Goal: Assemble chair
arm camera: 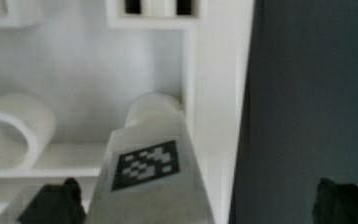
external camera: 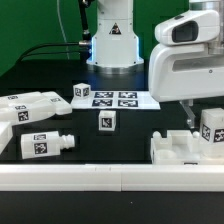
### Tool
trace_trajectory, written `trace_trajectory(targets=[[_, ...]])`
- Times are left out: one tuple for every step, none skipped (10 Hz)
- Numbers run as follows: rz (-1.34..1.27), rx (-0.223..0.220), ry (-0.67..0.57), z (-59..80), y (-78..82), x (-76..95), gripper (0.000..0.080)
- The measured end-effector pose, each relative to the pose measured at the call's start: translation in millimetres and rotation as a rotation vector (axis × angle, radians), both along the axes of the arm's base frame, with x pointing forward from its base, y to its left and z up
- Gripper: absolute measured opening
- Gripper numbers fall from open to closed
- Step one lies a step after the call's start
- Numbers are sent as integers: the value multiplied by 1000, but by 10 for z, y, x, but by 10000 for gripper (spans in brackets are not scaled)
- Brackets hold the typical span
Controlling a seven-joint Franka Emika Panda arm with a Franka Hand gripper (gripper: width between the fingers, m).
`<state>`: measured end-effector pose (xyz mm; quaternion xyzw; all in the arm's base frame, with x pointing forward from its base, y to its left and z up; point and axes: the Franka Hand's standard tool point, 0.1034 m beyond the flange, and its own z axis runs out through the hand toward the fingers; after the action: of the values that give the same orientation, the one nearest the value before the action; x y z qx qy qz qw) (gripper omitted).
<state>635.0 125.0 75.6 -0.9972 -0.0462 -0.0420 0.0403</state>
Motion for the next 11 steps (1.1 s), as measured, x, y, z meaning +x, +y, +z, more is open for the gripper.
trace_trajectory(targets=[[59,-5,-5,-2,-6,0,649],[47,-3,-3,-5,-5,-1,562],[27,-1,-1,-7,-6,-2,562],[28,-2,-1,-9,-10,-1,427],[-29,-2,3,-13,-51,3,427],[-105,3,9,-18,-60,4,295],[-151,8,14,-19,-56,2,295],[-252,16,22,-20,-55,1,295],[-330,22,29,-22,-59,1,294],[-389,28,34,-26,-65,1,294],[-486,44,45,-27,-64,1,293]])
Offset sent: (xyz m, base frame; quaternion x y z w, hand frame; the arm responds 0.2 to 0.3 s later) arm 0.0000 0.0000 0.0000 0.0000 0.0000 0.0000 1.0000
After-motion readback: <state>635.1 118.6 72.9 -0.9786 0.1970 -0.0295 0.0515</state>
